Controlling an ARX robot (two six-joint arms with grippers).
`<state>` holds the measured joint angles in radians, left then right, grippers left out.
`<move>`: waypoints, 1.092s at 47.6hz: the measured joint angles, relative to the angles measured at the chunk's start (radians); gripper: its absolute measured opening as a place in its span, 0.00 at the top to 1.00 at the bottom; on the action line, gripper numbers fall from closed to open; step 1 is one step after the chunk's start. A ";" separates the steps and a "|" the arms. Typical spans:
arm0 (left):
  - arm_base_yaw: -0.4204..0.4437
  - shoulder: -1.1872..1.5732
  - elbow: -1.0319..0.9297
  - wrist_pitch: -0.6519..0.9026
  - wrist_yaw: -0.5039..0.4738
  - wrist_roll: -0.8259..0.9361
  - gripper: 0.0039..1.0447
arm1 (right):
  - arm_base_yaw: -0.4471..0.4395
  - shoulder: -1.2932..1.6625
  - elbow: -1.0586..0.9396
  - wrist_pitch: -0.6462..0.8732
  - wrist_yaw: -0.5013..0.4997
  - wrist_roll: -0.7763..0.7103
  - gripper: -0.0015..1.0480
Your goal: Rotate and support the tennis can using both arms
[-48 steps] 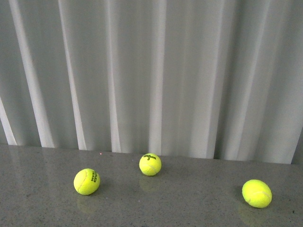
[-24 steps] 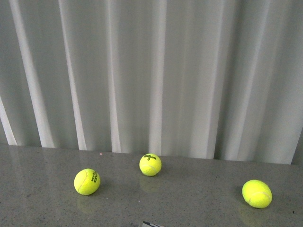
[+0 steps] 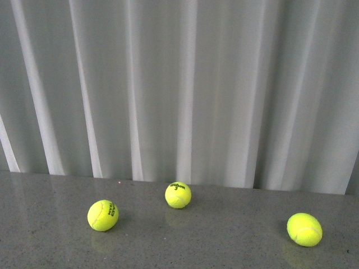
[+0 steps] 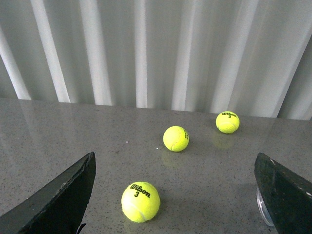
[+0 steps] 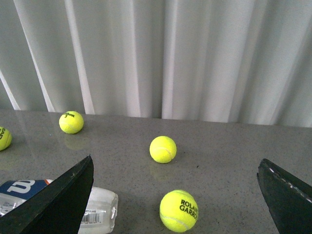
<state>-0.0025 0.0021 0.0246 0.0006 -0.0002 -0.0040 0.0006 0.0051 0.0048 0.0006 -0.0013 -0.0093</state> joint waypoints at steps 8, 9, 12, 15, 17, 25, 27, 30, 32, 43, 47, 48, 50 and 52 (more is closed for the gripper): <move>0.000 0.000 0.000 0.000 0.000 0.000 0.06 | 0.000 0.000 0.000 0.000 0.000 0.000 0.07; 0.000 0.000 0.000 0.000 0.000 0.000 0.06 | 0.000 0.000 0.000 0.000 0.000 0.000 0.07; 0.000 0.000 0.000 0.000 0.000 0.000 0.06 | 0.000 0.000 0.000 0.000 0.000 0.000 0.07; 0.000 0.000 0.000 0.000 0.000 0.000 0.06 | 0.000 0.000 0.000 0.000 0.000 0.000 0.07; 0.000 0.000 0.000 0.000 0.000 0.000 0.06 | 0.000 0.000 0.000 0.000 0.000 0.000 0.07; -0.001 0.002 0.001 -0.002 -0.005 -0.001 0.06 | 0.000 0.000 0.000 0.000 0.000 0.000 0.07; -0.016 0.061 0.037 -0.105 -0.096 -0.060 0.06 | 0.000 0.000 0.000 0.000 0.000 0.000 0.07; 0.023 0.276 0.096 -0.098 -0.098 -0.172 0.06 | 0.000 -0.001 0.000 0.000 0.000 0.000 0.07; 0.069 0.450 0.132 0.027 -0.022 -0.198 0.06 | 0.000 -0.002 0.000 0.000 0.000 0.000 0.07; 0.088 1.112 0.394 0.349 0.270 -0.177 0.06 | 0.000 -0.002 0.000 0.000 0.000 0.000 0.07; 0.066 1.317 0.484 0.336 0.369 -0.174 0.06 | 0.000 -0.002 0.000 0.000 0.000 0.000 0.07; 0.061 1.354 0.500 0.339 0.389 -0.174 0.06 | 0.000 -0.002 0.000 0.000 0.000 0.000 0.07; 0.050 1.422 0.528 0.348 0.430 -0.176 0.06 | 0.000 -0.002 0.000 0.000 0.000 0.000 0.07; 0.037 1.484 0.552 0.365 0.455 -0.178 0.06 | 0.000 -0.002 0.000 0.000 0.000 0.000 0.07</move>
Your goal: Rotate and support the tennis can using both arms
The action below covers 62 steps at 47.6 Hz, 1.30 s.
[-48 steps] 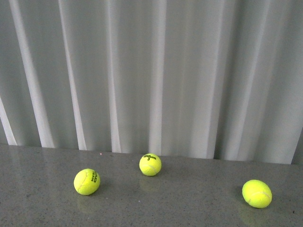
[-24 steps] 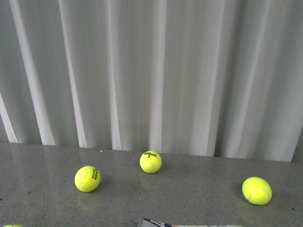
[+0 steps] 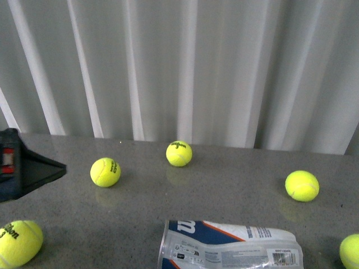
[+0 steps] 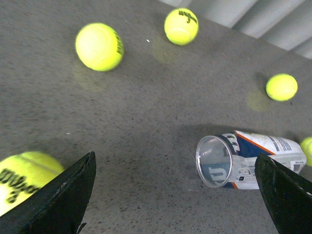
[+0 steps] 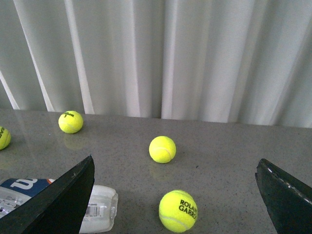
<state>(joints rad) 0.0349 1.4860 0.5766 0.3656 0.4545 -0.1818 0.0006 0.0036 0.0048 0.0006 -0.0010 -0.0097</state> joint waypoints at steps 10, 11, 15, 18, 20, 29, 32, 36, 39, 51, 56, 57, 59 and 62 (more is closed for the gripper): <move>-0.036 0.237 0.089 0.053 0.078 -0.035 0.06 | 0.000 0.000 0.000 0.000 0.000 0.000 0.07; -0.037 0.248 0.093 0.055 0.080 -0.037 0.06 | 0.000 0.000 0.000 0.000 0.000 0.000 0.07; -0.047 0.312 0.117 0.076 0.107 -0.056 0.06 | 0.000 0.000 0.000 0.000 0.000 0.000 0.07; -0.058 0.353 0.138 0.087 0.122 -0.065 0.06 | 0.000 0.000 0.000 0.000 0.000 0.000 0.07; -0.067 0.377 0.152 0.092 0.125 -0.069 0.06 | 0.000 0.000 0.000 0.000 0.000 0.000 0.07; -0.128 0.460 0.201 0.101 0.124 -0.080 0.06 | 0.000 0.000 0.000 0.000 0.000 0.000 0.07; -0.151 0.479 0.217 0.113 0.132 -0.097 0.06 | 0.000 0.000 0.000 0.000 0.000 0.000 0.07; -0.170 0.494 0.232 0.120 0.133 -0.112 0.06 | 0.000 0.000 0.000 0.000 0.000 0.000 0.07; -0.181 0.504 0.237 0.134 0.141 -0.123 0.06 | 0.000 0.000 0.000 0.000 0.000 0.000 0.07; -0.222 0.541 0.245 0.185 0.159 -0.200 0.06 | 0.000 0.000 0.000 0.000 0.000 0.000 0.07; -0.240 0.549 0.245 0.192 0.160 -0.230 0.06 | 0.000 0.000 0.000 0.000 0.000 0.000 0.07; -0.242 0.550 0.245 0.195 0.161 -0.235 0.06 | 0.000 0.000 0.000 0.000 0.000 0.000 0.07; -0.254 0.556 0.246 0.212 0.167 -0.254 0.06 | 0.000 0.000 0.000 0.000 0.000 0.000 0.07; -0.269 0.564 0.252 0.219 0.169 -0.270 0.06 | 0.000 0.000 0.000 0.000 0.000 0.000 0.07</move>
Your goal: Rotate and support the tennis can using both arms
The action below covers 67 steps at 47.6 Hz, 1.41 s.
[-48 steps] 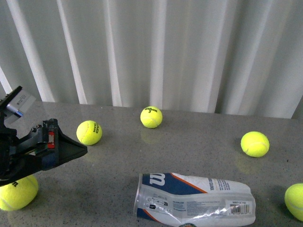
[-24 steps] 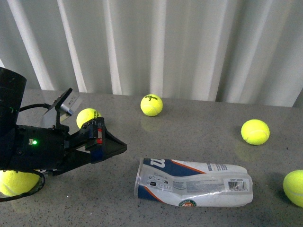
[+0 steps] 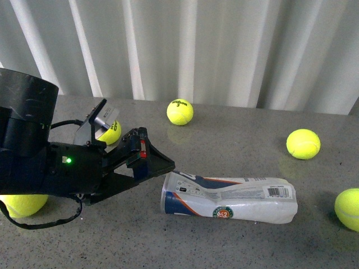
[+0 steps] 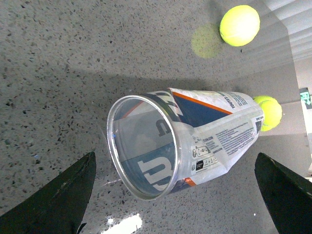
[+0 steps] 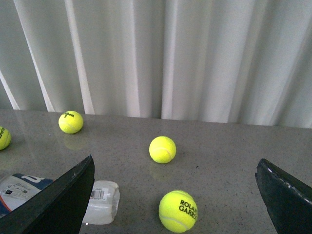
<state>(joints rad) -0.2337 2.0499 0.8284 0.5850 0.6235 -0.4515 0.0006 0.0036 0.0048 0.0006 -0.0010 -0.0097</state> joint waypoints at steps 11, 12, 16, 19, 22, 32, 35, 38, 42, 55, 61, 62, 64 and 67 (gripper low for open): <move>-0.038 0.047 0.035 0.031 0.013 -0.051 0.06 | 0.000 0.000 0.000 0.000 0.000 0.000 0.07; -0.039 0.049 0.037 0.032 0.014 -0.055 0.06 | 0.000 0.000 0.000 0.000 0.000 0.000 0.07; -0.053 0.060 0.048 0.042 0.017 -0.074 0.06 | 0.000 0.000 0.000 0.000 0.000 0.000 0.07; -0.062 0.066 0.054 0.052 0.028 -0.091 0.06 | 0.000 0.000 0.000 0.000 0.000 0.000 0.07; -0.071 0.073 0.062 0.063 0.032 -0.105 0.06 | 0.000 0.000 0.000 0.000 0.000 0.000 0.07; -0.093 0.096 0.079 0.093 0.052 -0.174 0.06 | 0.000 0.000 0.000 0.000 0.000 0.000 0.07; -0.097 0.100 0.081 0.089 0.058 -0.190 0.12 | 0.000 0.000 0.000 0.000 0.000 0.000 0.07; -0.100 0.110 0.081 0.104 0.064 -0.224 0.22 | 0.000 0.000 0.000 0.000 0.000 0.000 0.07; -0.102 0.132 0.089 0.130 0.060 -0.277 0.37 | 0.000 0.000 0.000 0.000 0.000 0.000 0.07; -0.101 0.193 0.088 0.214 0.048 -0.418 0.78 | 0.000 0.000 0.000 0.000 0.000 0.000 0.07; -0.095 0.186 0.072 0.212 0.063 -0.456 0.96 | 0.000 0.000 0.000 0.000 0.000 0.000 0.07; -0.093 0.180 0.069 0.208 0.064 -0.456 0.96 | 0.000 0.000 0.000 0.000 0.000 0.000 0.07; -0.088 0.151 0.059 0.190 0.066 -0.454 0.96 | 0.000 0.000 0.000 0.000 0.000 0.000 0.07; -0.070 0.089 0.037 0.175 0.071 -0.435 0.96 | 0.000 0.000 0.000 0.000 0.000 0.000 0.07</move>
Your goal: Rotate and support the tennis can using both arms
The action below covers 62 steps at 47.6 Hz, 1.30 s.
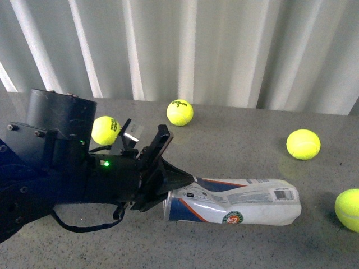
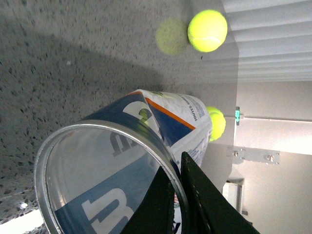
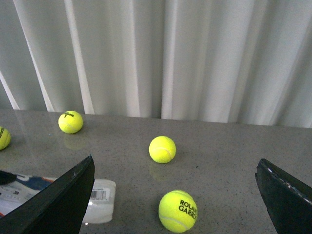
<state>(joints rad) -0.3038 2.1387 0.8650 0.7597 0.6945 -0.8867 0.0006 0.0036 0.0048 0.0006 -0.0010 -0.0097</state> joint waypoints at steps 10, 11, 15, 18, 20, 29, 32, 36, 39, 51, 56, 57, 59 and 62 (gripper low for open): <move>0.020 -0.373 0.093 -0.516 -0.068 0.388 0.97 | 0.000 0.000 0.000 0.000 0.000 0.000 0.07; 0.014 -0.399 0.115 -0.571 -0.081 0.435 0.97 | 0.000 0.000 0.000 0.000 0.000 0.000 0.07; -0.020 -0.484 0.217 -0.782 -0.134 0.629 0.97 | 0.000 0.000 0.000 0.000 0.000 0.000 0.07; -0.068 -0.515 0.328 -0.973 -0.179 0.820 0.97 | 0.000 0.000 0.000 0.000 0.000 0.000 0.07; -0.087 -0.515 0.368 -1.037 -0.217 0.891 0.97 | 0.000 0.000 0.000 0.000 0.000 0.000 0.07; -0.181 -0.462 0.500 -1.241 -0.509 1.258 0.97 | 0.000 0.000 0.000 0.000 0.000 0.000 0.07; -0.213 -0.431 0.513 -1.250 -0.664 1.389 0.97 | 0.000 0.000 0.000 0.000 0.000 0.000 0.07; -0.240 -0.406 0.515 -1.244 -0.768 1.498 0.97 | 0.000 0.000 0.000 0.000 0.000 0.000 0.07; -0.262 -0.386 0.515 -1.242 -0.830 1.585 0.97 | 0.000 0.000 0.000 0.000 0.000 0.000 0.07; -0.301 -0.302 0.587 -1.324 -0.745 1.606 0.97 | 0.000 0.000 0.000 0.000 0.000 0.000 0.07; -0.302 -0.288 0.603 -1.347 -0.719 1.589 0.97 | 0.000 0.000 0.000 0.000 0.000 0.000 0.07; -0.302 -0.287 0.603 -1.345 -0.721 1.588 0.97 | 0.000 0.000 0.000 0.000 0.000 0.000 0.07; -0.301 -0.282 0.603 -1.334 -0.741 1.588 0.97 | 0.000 0.000 0.000 0.000 0.000 0.000 0.07; -0.301 -0.271 0.604 -1.336 -0.743 1.582 0.97 | 0.000 0.000 0.000 0.000 0.000 0.000 0.07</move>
<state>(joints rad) -0.6048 1.8675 1.4693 -0.5758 -0.0486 0.6956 0.0006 0.0036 0.0048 0.0006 -0.0013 -0.0093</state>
